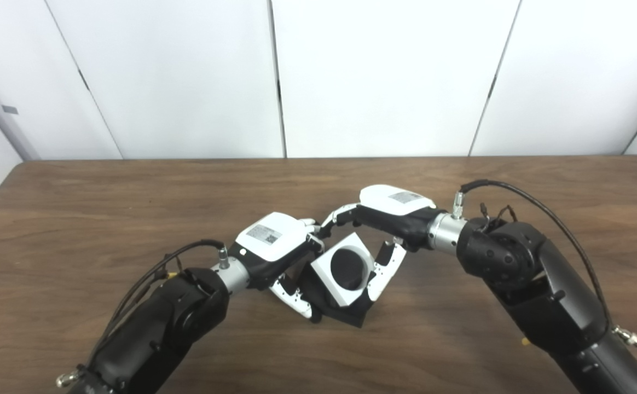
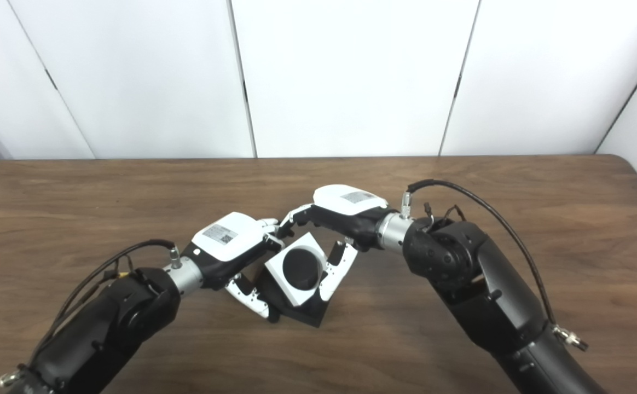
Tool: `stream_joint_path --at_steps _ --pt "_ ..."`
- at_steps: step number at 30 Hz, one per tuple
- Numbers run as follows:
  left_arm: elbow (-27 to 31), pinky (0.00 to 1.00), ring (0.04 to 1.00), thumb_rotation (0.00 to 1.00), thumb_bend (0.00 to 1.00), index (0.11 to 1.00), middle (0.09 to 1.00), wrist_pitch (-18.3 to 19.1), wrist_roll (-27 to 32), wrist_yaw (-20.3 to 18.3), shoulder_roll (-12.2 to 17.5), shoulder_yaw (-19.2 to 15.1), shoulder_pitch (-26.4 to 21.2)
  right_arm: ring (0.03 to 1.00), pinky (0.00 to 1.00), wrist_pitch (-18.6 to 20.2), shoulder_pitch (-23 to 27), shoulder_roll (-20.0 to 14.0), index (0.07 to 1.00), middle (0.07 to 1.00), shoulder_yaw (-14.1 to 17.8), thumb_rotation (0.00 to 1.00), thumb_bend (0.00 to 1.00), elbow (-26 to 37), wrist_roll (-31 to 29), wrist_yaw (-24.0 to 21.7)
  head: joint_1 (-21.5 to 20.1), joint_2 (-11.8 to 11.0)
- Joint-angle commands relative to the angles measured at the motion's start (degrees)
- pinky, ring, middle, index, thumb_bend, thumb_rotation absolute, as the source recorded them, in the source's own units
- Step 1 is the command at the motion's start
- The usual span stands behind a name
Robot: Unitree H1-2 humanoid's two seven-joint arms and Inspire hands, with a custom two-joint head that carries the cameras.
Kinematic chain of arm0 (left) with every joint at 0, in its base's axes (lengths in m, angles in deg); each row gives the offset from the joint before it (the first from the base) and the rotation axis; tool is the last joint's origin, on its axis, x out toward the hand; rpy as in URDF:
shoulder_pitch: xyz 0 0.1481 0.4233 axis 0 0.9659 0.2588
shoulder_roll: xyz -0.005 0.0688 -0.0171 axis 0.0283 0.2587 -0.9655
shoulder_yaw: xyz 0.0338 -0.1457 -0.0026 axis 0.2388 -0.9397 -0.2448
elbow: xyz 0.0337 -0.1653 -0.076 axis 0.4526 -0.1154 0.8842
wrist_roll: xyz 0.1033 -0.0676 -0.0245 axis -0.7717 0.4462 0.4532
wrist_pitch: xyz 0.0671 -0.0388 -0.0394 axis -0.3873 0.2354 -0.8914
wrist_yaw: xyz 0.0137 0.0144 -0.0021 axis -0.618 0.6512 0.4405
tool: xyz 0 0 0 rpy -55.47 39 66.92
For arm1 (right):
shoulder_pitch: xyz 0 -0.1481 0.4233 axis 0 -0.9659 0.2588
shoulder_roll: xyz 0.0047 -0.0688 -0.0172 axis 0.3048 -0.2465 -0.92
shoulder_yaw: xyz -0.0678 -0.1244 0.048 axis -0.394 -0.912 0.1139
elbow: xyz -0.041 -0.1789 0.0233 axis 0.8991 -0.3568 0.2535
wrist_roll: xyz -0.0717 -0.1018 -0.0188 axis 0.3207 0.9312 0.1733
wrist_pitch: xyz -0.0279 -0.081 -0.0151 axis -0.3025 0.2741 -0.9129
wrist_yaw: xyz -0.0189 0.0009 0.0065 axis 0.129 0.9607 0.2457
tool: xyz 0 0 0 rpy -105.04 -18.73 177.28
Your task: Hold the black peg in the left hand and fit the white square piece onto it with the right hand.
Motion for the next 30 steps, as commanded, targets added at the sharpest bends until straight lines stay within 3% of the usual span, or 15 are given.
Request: stream_joint_path --at_steps 1,10,11,12,14,30 --pt "-1.44 0.79 0.918 0.08 0.52 0.491 0.892 -0.68 -2.01 -3.75 0.1 2.61 1.84 0.831 0.75 -0.31 1.93 -0.24 0.754 0.838 0.08 0.34 0.94 0.5 0.73 1.18 0.02 0.01" --pt "-1.42 0.79 0.923 0.08 0.52 0.491 0.895 -0.39 -1.84 -4.33 0.03 2.69 1.83 0.766 0.65 -6.73 0.43 2.83 0.682 0.794 3.61 0.29 0.86 0.99 -1.93 10.36 -0.05 0.11" --pt "-1.44 0.79 0.921 0.08 0.52 0.491 0.893 -0.41 -1.73 -4.38 0.04 2.67 1.83 0.75 0.63 -7.63 0.17 3.5 0.59 0.779 4.16 0.22 0.69 1.08 -2.3 11.79 -0.04 0.14" --pt "-1.46 0.79 0.922 0.08 0.52 0.491 0.894 -0.42 -1.71 -4.41 0.05 2.68 1.82 0.743 0.63 -8.21 -0.02 4.08 0.541 0.77 4.58 0.18 0.61 1.2 -2.54 12.92 -0.04 0.14" --pt "-1.38 0.79 0.922 0.08 0.52 0.491 0.894 -0.55 -1.74 -4.31 0.1 2.67 1.81 0.738 0.63 -9.48 -0.1 4.85 0.497 0.754 4.99 0.15 0.53 1.26 -2.94 14.67 -0.05 0.26" --pt "-1.39 0.79 0.919 0.08 0.52 0.491 0.892 -0.6 -1.79 -4.09 0.01 2.65 1.74 0.731 0.63 -9.0 -0.23 4.81 0.482 0.73 4.85 0.13 0.52 1.83 -2.39 14.08 -0.1 0.37"
